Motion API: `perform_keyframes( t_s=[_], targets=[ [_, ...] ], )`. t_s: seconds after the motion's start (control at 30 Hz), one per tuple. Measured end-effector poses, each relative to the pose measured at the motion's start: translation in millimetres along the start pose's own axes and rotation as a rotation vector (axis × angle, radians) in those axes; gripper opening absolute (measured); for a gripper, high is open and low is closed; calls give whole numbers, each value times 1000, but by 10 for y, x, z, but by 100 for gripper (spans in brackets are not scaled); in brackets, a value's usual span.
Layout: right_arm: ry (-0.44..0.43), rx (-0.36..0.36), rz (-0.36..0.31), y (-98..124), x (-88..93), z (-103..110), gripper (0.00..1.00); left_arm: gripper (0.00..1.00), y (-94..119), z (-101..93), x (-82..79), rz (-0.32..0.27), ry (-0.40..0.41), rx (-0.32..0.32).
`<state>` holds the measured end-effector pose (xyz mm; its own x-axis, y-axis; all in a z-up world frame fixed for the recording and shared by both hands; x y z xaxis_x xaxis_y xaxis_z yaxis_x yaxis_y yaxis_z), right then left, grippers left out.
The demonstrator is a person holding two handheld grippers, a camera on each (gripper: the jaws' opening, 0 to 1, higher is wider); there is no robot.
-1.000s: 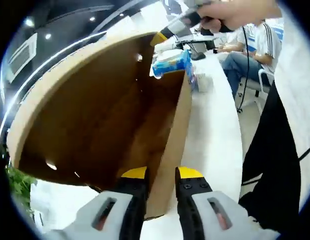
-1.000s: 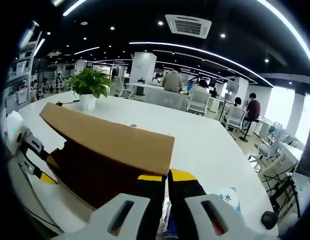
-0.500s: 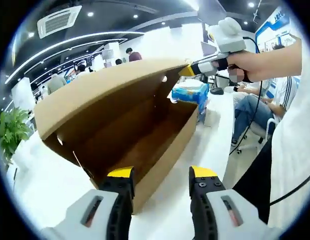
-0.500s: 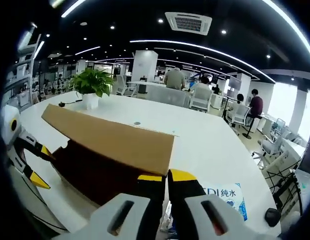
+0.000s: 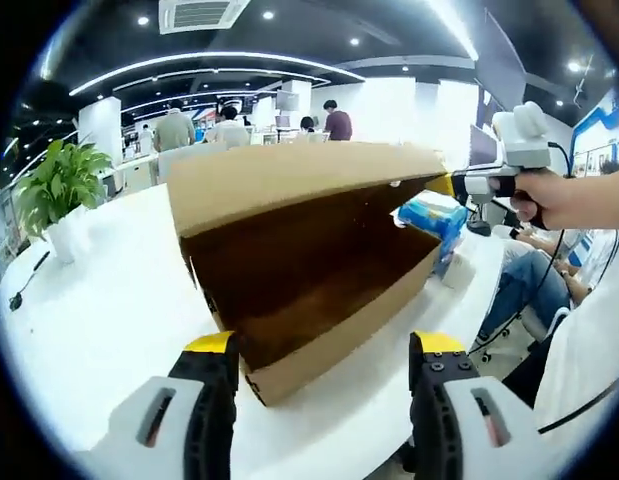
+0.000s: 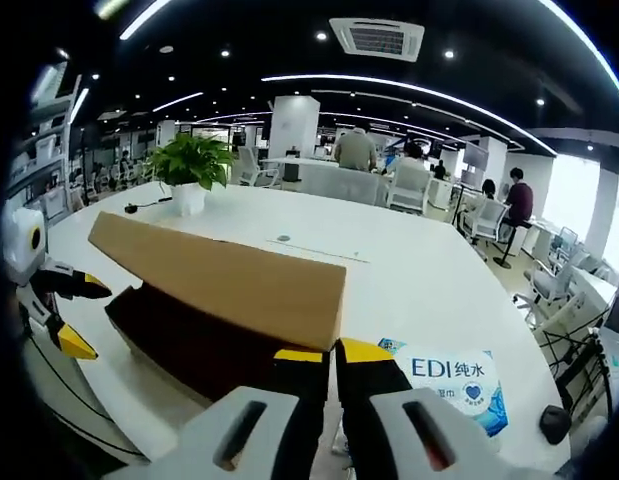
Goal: Operate the shoe box by opening the lid, removing the specified soft item, and placing it in the target area until the item is outside and the box remains undamaged.
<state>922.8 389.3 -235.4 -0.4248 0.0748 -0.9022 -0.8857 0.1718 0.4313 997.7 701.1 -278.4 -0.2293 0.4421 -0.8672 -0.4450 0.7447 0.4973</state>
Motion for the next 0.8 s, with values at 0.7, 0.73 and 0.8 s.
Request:
perform_keyframes(
  t_s=[0.7,0.73,0.8],
  targets=[
    [31,-65,44,36,281,2,0,79,57,9,-97,-59,14,-23],
    [35,-77,49,33,315,15,0,79,48,20,-96,-58,6,-21],
    [36,-86,68,32,366,32,0,79,17,16,-109,-40,-58,-5]
  ],
)
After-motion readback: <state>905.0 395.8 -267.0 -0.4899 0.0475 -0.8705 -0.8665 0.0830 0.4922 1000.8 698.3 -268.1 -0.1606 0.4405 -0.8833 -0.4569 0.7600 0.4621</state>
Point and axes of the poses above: the point that each gripper's makers call its tool centre point, and the gripper's own axes: y roughly backward along the fingers, z roughly to its left, x roughly out of its underside, the point moved 9 cm from there along y, roughly backward along the fingers, and after that the axes turned 8 degrees about -y, right-handed, at the moved point
